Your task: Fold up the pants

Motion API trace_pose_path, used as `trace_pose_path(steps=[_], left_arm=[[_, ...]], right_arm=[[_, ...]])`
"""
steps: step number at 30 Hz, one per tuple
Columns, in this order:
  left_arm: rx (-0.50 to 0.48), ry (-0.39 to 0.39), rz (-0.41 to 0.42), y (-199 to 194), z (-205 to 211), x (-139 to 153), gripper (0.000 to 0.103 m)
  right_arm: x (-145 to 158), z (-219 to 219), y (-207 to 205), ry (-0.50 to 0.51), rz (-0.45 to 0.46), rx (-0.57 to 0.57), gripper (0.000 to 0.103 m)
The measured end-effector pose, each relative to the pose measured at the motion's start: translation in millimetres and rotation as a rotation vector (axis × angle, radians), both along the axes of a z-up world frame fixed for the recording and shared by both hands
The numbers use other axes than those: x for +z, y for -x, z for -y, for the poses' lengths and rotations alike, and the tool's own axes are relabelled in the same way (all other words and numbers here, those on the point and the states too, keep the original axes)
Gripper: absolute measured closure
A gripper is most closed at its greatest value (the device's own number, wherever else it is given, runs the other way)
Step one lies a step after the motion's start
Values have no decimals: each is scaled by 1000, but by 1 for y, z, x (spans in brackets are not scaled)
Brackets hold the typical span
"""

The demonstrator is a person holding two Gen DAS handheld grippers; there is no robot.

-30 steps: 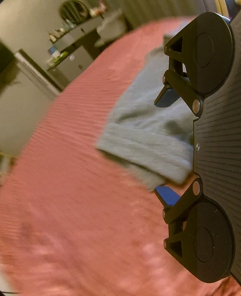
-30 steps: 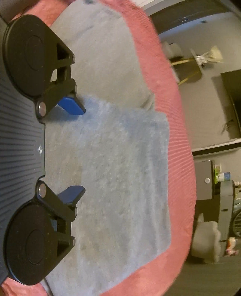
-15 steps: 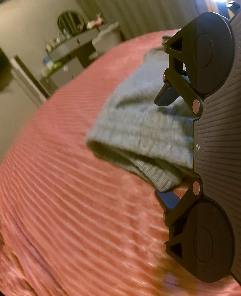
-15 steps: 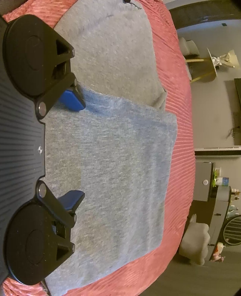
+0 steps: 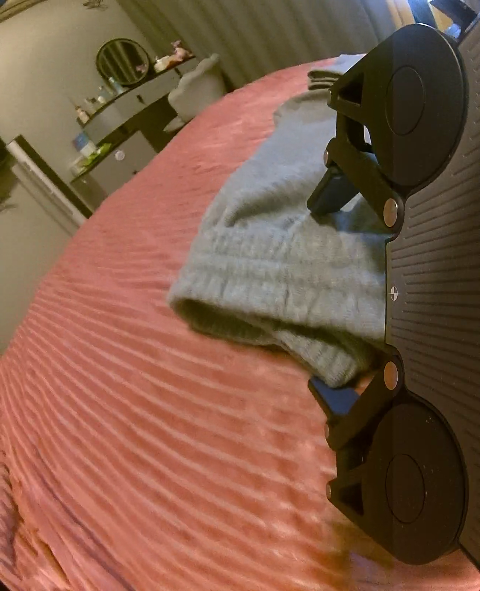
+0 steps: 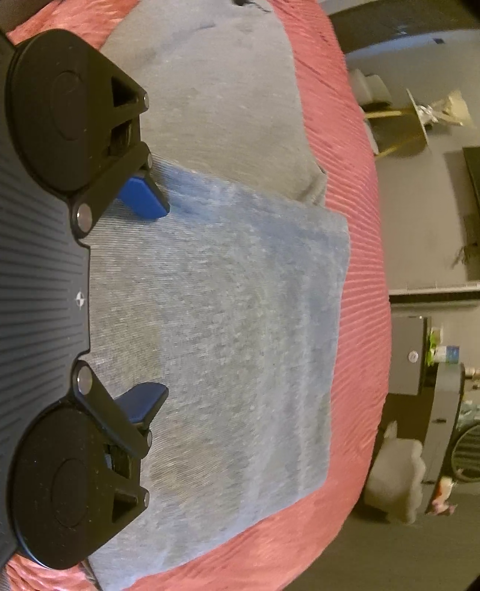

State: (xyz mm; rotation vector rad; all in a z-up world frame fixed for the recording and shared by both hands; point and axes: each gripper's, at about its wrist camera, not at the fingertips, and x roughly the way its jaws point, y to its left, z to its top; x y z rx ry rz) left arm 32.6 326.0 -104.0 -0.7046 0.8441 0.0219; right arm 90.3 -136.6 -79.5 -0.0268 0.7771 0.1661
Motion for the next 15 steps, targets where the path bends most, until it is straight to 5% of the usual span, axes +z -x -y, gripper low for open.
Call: trace_pose_path(steps=[2,5,9,13,15], left_arm=[[-24,-35,-5,-2,6,4,28],[-51,-35,40,5,8,17,40],[-77,-56,81,6,16,28,43],[-9,-4,-96,-20,18,0,34],[0,4,-74,-20,19,5,41]], right_arm=[[0,1,0,0,1,-2,6],[4,4,-1,-17,6,-22,6],[9,12,-2,-50,35,-62,6],[3,19,-7,-46,-1,-114,6],[6,21,-6,-47,6,-115,6]])
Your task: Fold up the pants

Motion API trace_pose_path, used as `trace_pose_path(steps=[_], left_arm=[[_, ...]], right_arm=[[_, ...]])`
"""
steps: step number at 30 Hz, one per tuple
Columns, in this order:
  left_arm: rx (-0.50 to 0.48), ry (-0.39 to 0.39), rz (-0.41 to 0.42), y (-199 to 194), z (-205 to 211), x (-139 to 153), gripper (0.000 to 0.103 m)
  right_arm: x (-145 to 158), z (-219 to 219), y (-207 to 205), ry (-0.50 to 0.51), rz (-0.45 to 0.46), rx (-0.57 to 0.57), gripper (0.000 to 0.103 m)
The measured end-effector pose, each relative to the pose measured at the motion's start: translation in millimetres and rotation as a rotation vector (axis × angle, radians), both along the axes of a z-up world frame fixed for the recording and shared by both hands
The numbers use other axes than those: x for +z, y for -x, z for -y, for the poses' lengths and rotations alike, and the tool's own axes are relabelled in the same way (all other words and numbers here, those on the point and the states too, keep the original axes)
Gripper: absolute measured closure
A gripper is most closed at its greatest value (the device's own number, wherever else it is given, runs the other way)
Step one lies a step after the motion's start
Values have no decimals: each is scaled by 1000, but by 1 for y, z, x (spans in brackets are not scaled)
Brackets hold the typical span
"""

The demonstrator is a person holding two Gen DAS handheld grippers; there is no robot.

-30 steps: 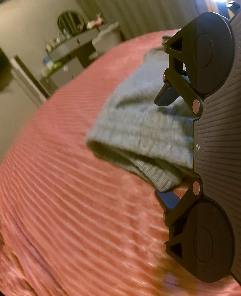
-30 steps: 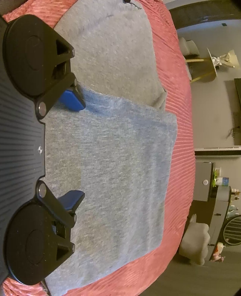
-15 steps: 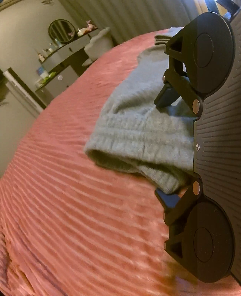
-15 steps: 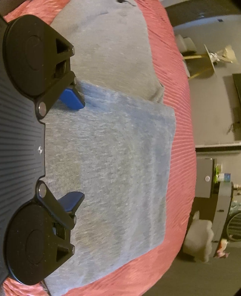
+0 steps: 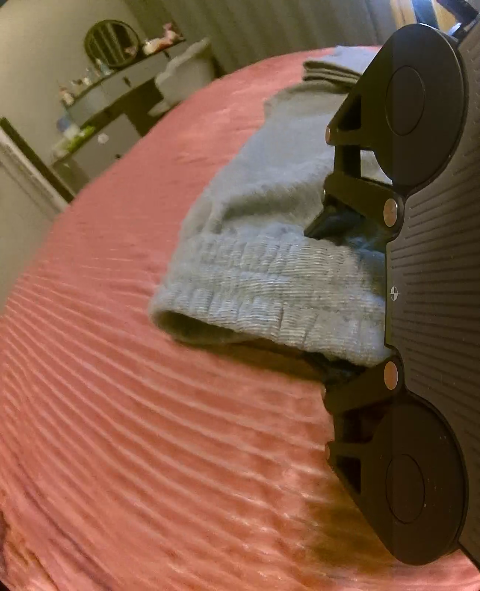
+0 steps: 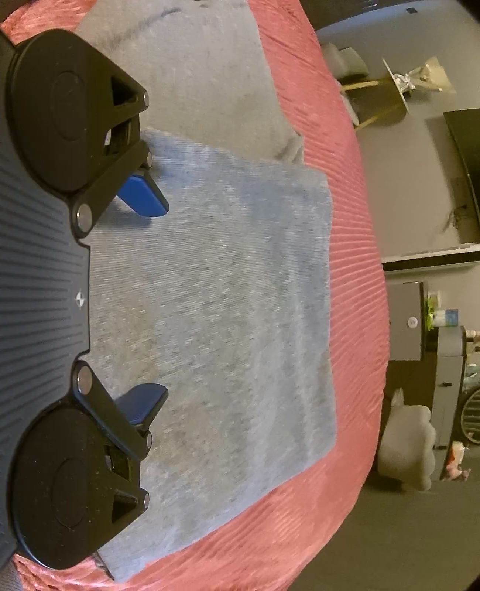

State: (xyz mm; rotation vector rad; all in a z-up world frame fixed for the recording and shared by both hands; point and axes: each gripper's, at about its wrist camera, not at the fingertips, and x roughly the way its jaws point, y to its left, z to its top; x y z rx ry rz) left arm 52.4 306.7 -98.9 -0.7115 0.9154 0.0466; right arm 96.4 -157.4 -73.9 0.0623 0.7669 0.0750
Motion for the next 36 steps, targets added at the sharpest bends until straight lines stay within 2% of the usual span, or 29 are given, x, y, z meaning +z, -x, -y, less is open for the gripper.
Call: trace_pose_path(steps=[2,6,10,14,18,21,23,25,26,28,29,30,32,34,36], left_arm=[[-8,-21,42,5,6,15,47],[-39,-52,148,14,34,55,52],[-156,-68,314,24,84,108,52],[-340,-116,422,9,175,158,52],[-541,-137,502,-19,289,183,52],[-601,-158,472,-49,388,167,51],[-587,-195,422,-66,443,138,32],[-670,-206,261,-80,486,107,37],[-713,-183,168,-84,498,93,35],[-761,-106,110,-76,500,82,33],[-757,-81,118,-68,494,83,30],[-740,-90,138,-57,483,87,25],[-708,-146,184,-38,459,99,4],[-661,-228,245,-32,433,108,3],[-636,-302,203,-30,412,102,3]], right_arm=[[5,3,1,2,19,-9,6],[22,23,6,-26,80,-86,6],[40,56,13,-105,153,-187,6],[52,92,26,-168,206,-276,6],[58,128,41,-237,249,-357,6],[58,147,51,-277,268,-395,6],[52,158,55,-296,257,-410,6],[47,169,59,-319,230,-423,6],[45,174,62,-336,215,-422,6],[41,183,68,-365,198,-397,6],[38,187,71,-363,191,-384,6],[35,191,71,-358,181,-379,6],[30,195,66,-391,152,-363,6],[24,195,54,-468,109,-331,6],[22,187,42,-520,72,-296,4]])
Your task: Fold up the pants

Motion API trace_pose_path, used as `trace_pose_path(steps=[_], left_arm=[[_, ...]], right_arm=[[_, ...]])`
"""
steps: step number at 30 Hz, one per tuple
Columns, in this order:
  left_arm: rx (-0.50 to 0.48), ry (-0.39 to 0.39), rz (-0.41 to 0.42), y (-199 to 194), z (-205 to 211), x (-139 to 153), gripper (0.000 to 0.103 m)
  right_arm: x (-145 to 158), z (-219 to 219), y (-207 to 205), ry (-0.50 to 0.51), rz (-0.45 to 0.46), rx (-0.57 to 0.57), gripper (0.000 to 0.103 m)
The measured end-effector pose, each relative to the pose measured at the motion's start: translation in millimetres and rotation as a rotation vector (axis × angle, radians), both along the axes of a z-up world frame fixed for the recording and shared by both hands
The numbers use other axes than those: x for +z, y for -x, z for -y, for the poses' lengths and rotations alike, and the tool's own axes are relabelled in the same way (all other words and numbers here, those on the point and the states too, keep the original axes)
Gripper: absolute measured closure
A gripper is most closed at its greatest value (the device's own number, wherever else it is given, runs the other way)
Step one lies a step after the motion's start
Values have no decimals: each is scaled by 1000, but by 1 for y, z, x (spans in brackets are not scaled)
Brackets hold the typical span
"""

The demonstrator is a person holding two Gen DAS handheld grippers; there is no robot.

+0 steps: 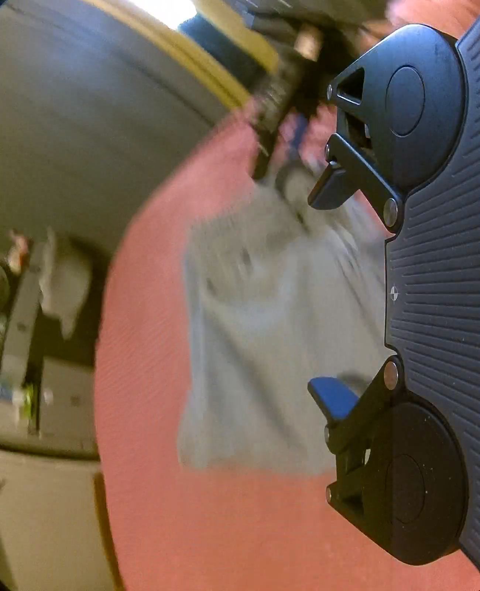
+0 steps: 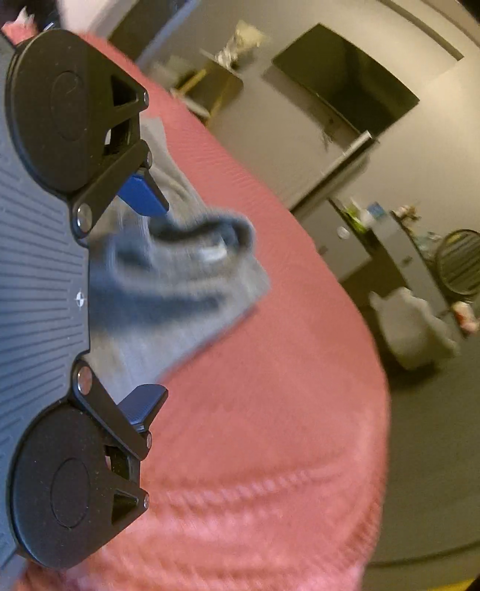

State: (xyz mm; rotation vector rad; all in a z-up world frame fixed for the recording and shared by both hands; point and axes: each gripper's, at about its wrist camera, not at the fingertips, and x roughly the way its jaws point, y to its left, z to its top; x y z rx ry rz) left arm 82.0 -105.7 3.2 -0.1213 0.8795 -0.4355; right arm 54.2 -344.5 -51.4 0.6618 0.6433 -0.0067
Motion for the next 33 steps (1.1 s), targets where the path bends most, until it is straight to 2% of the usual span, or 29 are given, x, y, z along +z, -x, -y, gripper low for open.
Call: trace_pose_path(steps=[2,4,6,7,8,9,10,12,14,15,18,20,21,22,23,24,25,27,28,29,33], left_arm=[[-23,25,-61,-2,-18,-14,3],[-26,86,-144,-7,-32,-31,3],[0,146,-155,-9,-43,-45,3],[22,159,-156,-6,-50,-52,3],[53,161,-160,-7,-54,-56,3],[66,158,-159,-6,-59,-59,3],[69,157,-155,-7,-62,-61,3],[86,154,-151,-5,-68,-63,3],[112,147,-130,-2,-77,-52,3],[121,128,-103,1,-80,-47,3],[136,63,-10,2,-83,-33,3],[142,34,13,-1,-82,-30,3],[146,30,2,-1,-84,-35,3],[151,32,-15,-3,-85,-37,3],[154,33,-37,-7,-83,-41,3],[158,32,-57,-10,-82,-45,3],[155,33,-68,-11,-82,-46,3],[146,34,-75,-14,-80,-48,3],[143,34,-73,-20,-76,-50,3],[145,29,-70,-25,-73,-51,3],[156,-16,-84,-44,-59,-60,3]], right_arm=[[1,-14,-12,14,-25,54,4],[3,-34,-25,113,-46,114,2],[-1,-50,-39,188,-80,148,3],[-2,-55,-45,189,-88,152,11],[-3,-59,-50,173,-79,169,31],[-2,-63,-53,183,-81,169,39],[-1,-67,-58,212,-93,159,43],[-1,-69,-72,206,-125,158,43],[-4,-69,-84,176,-151,139,56],[1,-68,-87,167,-152,142,58],[36,-65,-70,166,-15,144,61],[46,-62,-59,236,53,148,56],[42,-60,-62,301,44,167,50],[31,-59,-69,384,-25,179,26],[24,-57,-76,439,-103,168,20],[17,-53,-78,466,-167,151,21],[17,-47,-74,461,-159,124,19],[22,-33,-55,379,-39,81,7],[22,-31,-49,365,-9,59,0],[19,-31,-46,365,7,52,0],[-9,-45,-54,440,-113,158,0]])
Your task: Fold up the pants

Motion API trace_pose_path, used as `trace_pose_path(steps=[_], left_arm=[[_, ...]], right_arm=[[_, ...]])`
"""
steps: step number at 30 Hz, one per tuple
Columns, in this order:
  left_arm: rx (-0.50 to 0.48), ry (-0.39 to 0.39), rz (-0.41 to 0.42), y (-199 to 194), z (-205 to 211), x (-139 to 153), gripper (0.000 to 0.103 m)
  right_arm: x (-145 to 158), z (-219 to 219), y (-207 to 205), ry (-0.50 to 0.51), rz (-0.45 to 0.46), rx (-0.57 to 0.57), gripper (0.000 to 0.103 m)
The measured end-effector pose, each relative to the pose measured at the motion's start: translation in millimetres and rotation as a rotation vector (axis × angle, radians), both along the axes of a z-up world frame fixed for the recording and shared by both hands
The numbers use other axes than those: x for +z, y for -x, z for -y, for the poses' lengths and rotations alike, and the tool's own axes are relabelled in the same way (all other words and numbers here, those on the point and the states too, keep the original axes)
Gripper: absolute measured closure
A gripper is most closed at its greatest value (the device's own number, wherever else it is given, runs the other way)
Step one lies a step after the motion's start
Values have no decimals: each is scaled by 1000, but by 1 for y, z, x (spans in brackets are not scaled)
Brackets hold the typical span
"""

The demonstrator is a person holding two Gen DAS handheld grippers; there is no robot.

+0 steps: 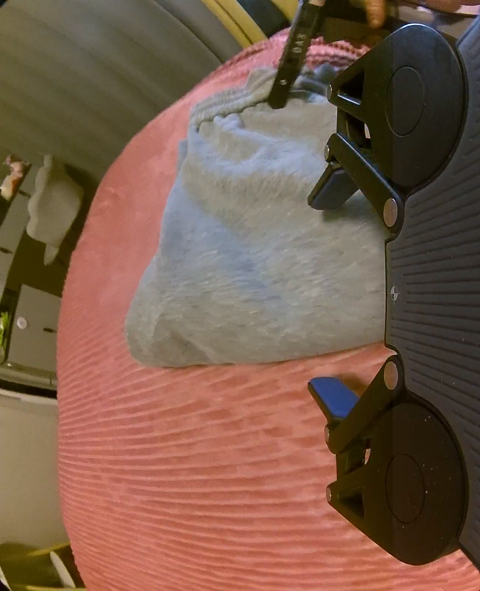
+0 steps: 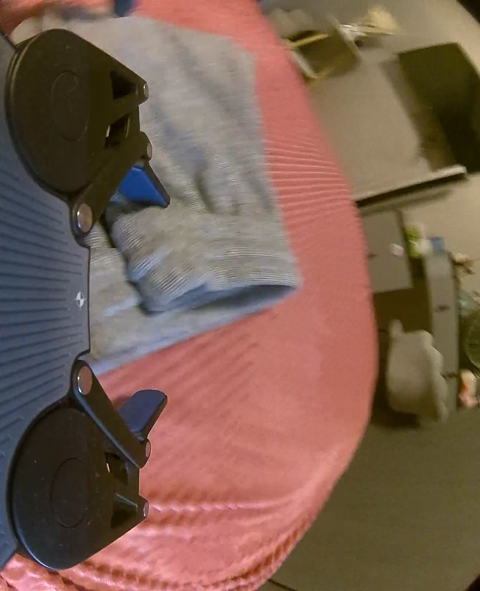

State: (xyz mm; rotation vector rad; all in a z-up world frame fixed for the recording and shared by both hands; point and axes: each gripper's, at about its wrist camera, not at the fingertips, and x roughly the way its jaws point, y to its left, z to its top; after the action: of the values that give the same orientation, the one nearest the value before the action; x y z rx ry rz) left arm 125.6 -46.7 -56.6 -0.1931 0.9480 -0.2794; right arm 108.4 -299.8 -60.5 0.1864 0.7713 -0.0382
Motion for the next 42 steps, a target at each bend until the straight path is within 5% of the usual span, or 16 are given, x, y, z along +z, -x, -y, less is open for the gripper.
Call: trace_pose_path(steps=[7,13,22,34,42], left_arm=[[-25,-29,-36,-13,21,-9,3],[23,-92,-91,-25,31,-27,2],[86,28,-180,-30,10,-42,0],[34,62,-163,-44,15,-51,0],[-5,104,-168,-51,6,-56,0]], right_arm=[[-2,11,1,-45,-7,-15,0],[-23,22,-14,-150,-108,5,0],[-32,38,-36,-228,-140,4,0],[-47,68,-73,-349,-174,213,0],[-51,77,-75,-369,-141,238,0]])
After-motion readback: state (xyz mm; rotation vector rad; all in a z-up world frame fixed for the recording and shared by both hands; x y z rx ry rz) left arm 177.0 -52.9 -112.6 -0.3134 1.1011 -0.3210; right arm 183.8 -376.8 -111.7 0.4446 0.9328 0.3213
